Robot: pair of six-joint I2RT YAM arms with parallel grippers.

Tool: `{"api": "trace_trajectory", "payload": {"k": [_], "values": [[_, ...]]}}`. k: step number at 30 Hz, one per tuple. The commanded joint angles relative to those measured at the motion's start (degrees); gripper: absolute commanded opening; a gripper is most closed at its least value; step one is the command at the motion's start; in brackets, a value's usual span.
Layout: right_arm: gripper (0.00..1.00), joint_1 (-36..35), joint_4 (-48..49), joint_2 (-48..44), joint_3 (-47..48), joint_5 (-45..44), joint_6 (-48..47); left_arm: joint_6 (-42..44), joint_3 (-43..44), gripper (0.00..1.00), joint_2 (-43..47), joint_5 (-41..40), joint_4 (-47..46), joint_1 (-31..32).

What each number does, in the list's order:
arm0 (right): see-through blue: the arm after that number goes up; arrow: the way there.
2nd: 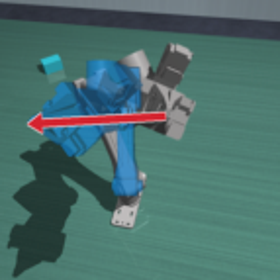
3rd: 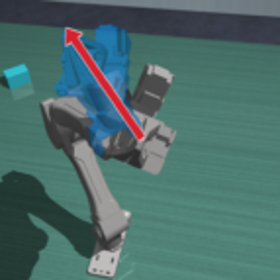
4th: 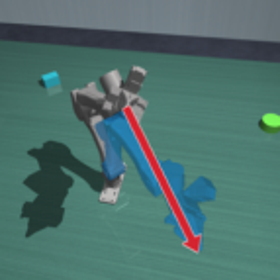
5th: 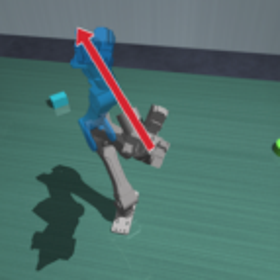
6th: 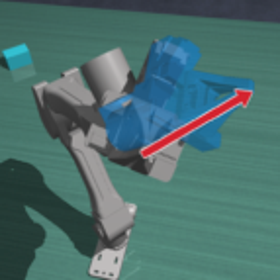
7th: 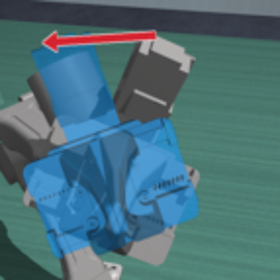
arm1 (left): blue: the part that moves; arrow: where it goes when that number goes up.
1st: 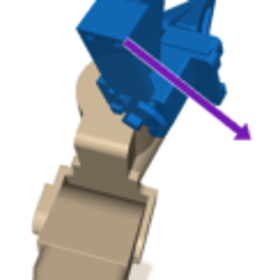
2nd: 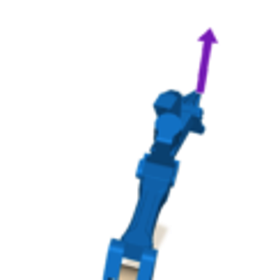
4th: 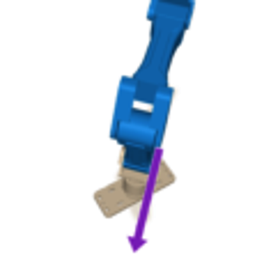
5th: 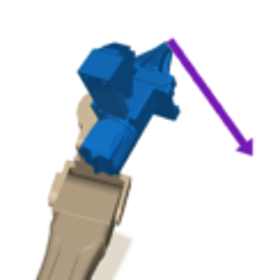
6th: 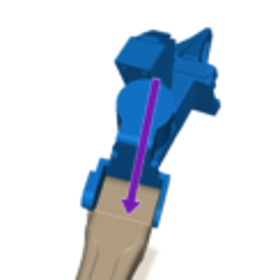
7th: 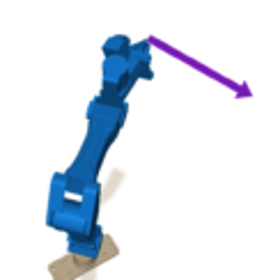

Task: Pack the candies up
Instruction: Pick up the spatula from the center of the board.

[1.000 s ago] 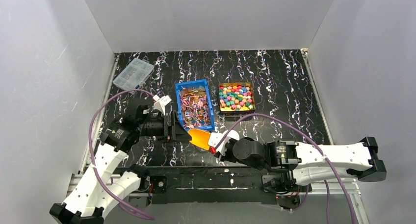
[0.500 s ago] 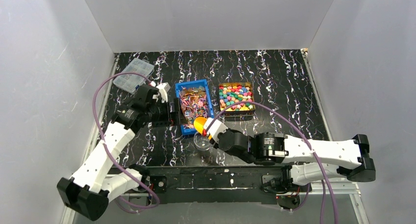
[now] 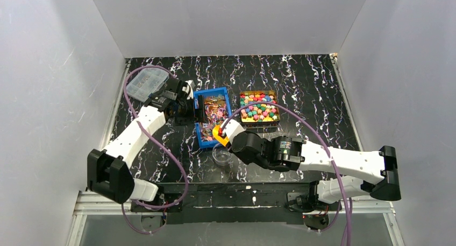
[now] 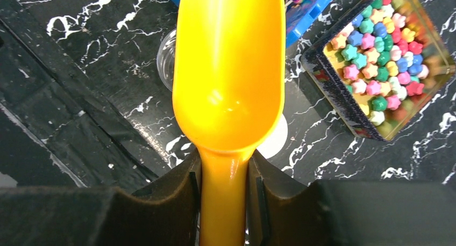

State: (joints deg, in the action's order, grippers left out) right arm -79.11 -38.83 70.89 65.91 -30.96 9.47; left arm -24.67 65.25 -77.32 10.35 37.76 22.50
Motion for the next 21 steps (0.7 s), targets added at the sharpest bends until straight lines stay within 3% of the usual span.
{"api": "trace_trajectory", "payload": {"k": [1, 15, 19, 21], "values": [[0.01, 1.0, 3.3, -0.1, 0.1, 2.6, 3.7, 1.2, 4.2, 0.74, -2.5, 0.7, -1.0, -2.0], [0.01, 1.8, 5.9, 3.0, -0.3, 5.9, 6.3, 0.8, 7.3, 0.5, -11.9, 4.5, -1.4, -4.9], [0.01, 1.9, 6.0, 3.5, -0.9, 6.3, 7.4, 0.7, 7.2, 0.36, -13.3, 5.8, -1.5, -4.9], [0.01, 2.0, 6.2, 3.6, -1.2, 6.3, 7.9, 0.5, 6.8, 0.24, -13.5, 6.2, -1.5, -4.9]]}}
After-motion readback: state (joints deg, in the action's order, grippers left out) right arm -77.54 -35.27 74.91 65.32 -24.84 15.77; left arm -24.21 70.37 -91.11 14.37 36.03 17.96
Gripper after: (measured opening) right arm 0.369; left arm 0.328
